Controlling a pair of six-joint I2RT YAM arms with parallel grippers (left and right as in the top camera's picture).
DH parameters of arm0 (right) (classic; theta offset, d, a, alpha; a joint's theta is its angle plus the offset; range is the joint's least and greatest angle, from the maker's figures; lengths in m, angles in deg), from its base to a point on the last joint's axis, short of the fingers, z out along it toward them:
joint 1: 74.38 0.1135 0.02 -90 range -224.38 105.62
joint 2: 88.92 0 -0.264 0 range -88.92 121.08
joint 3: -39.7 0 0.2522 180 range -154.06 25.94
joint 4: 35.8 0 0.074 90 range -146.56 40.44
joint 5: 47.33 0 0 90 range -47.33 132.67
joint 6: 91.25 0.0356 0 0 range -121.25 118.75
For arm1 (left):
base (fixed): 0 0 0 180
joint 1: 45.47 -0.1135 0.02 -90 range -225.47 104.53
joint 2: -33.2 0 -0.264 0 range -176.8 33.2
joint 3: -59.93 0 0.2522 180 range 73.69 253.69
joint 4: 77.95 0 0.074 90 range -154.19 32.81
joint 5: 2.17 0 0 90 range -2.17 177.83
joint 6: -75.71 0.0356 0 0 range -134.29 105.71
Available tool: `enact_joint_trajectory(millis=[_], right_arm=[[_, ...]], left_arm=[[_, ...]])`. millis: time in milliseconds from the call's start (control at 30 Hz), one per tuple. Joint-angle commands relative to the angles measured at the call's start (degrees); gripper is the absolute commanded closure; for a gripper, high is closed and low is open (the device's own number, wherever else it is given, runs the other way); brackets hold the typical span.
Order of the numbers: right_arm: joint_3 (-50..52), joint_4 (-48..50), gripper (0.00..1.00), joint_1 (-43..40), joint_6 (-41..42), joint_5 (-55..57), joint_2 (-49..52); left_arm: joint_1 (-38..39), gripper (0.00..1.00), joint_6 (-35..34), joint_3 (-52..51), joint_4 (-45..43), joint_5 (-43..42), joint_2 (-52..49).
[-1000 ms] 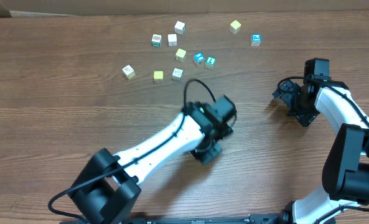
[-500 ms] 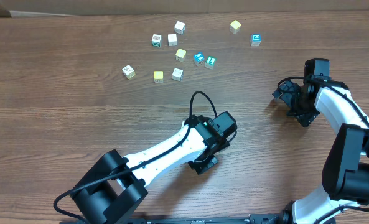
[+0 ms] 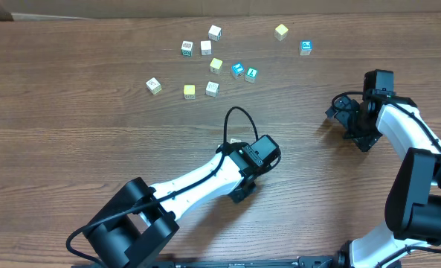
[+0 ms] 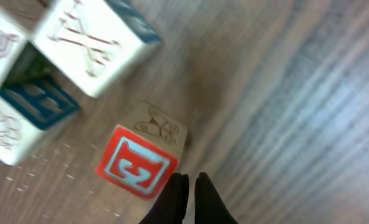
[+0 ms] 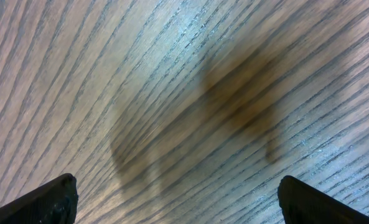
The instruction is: Form a circle
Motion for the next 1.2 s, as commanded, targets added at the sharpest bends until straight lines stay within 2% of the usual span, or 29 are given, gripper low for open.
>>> enact_joint_trajectory(millis=[0, 533, 767, 900, 1167], right_arm=[[-1.0, 0.3, 0.0, 0.0, 0.0, 0.3, 0.1], [-1.0, 0.3, 0.0, 0.0, 0.0, 0.3, 0.1], [-1.0, 0.3, 0.0, 0.0, 0.0, 0.3, 0.1], [-1.0, 0.3, 0.0, 0.0, 0.0, 0.3, 0.1], [-1.0, 0.3, 0.0, 0.0, 0.0, 0.3, 0.1]], left_arm=[[-1.6, 0.96, 1.9, -0.4, -0.3, 2.1, -0.5], [-3.6, 0.96, 4.0, 0.0, 2.0, -4.6, -0.4], [-3.9, 0.96, 3.5, 10.3, 10.0, -5.9, 0.9], [-5.7, 0.96, 0.9, 18.6, 8.7, -4.0, 1.4], [-9.9, 0.96, -6.8, 19.3, 3.3, -2.4, 1.3]])
